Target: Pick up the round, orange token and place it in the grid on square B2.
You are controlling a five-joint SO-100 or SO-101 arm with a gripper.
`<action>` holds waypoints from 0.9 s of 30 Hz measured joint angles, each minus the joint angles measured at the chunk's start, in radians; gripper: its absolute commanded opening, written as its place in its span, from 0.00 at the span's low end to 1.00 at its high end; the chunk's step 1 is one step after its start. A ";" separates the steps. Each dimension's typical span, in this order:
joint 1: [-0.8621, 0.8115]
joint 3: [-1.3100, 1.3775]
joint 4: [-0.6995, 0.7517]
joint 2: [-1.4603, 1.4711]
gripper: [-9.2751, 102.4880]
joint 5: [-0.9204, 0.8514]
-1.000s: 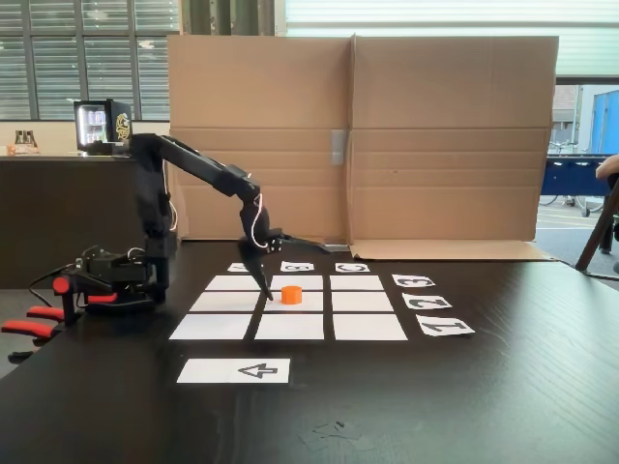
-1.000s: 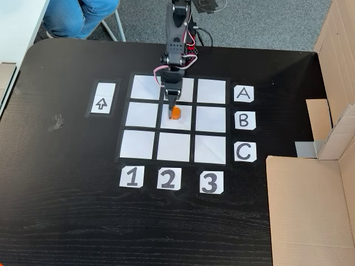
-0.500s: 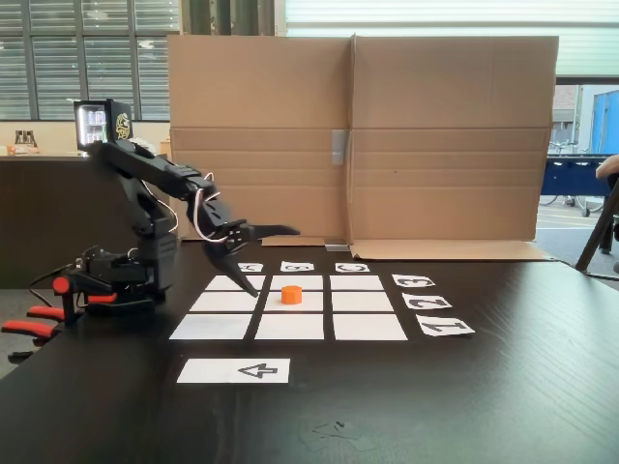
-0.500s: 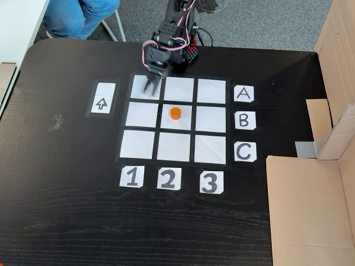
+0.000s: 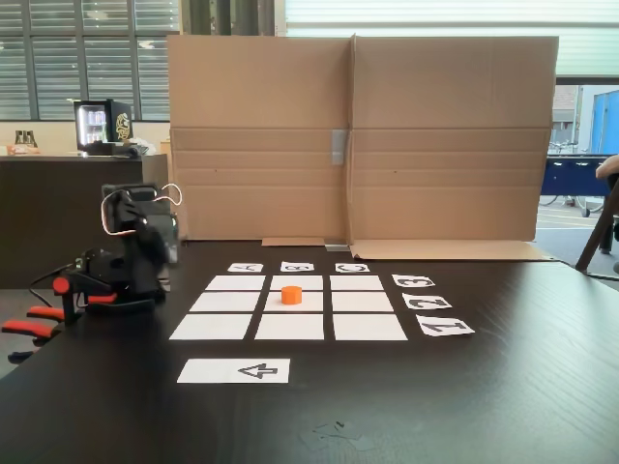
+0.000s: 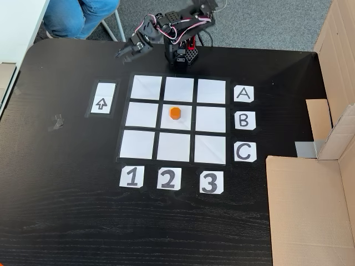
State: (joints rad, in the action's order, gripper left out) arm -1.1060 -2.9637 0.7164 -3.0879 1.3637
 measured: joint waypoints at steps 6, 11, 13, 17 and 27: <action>-0.264 -0.048 0.091 -0.169 0.07 0.000; -0.331 -0.061 0.103 -0.229 0.07 0.000; -0.339 -0.064 0.104 -0.241 0.07 0.006; -0.347 -0.064 0.106 -0.239 0.07 0.011; -0.436 -0.064 0.106 -0.239 0.07 0.034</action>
State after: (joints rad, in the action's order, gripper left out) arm -1.5417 -3.0281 0.8222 -3.3272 1.3975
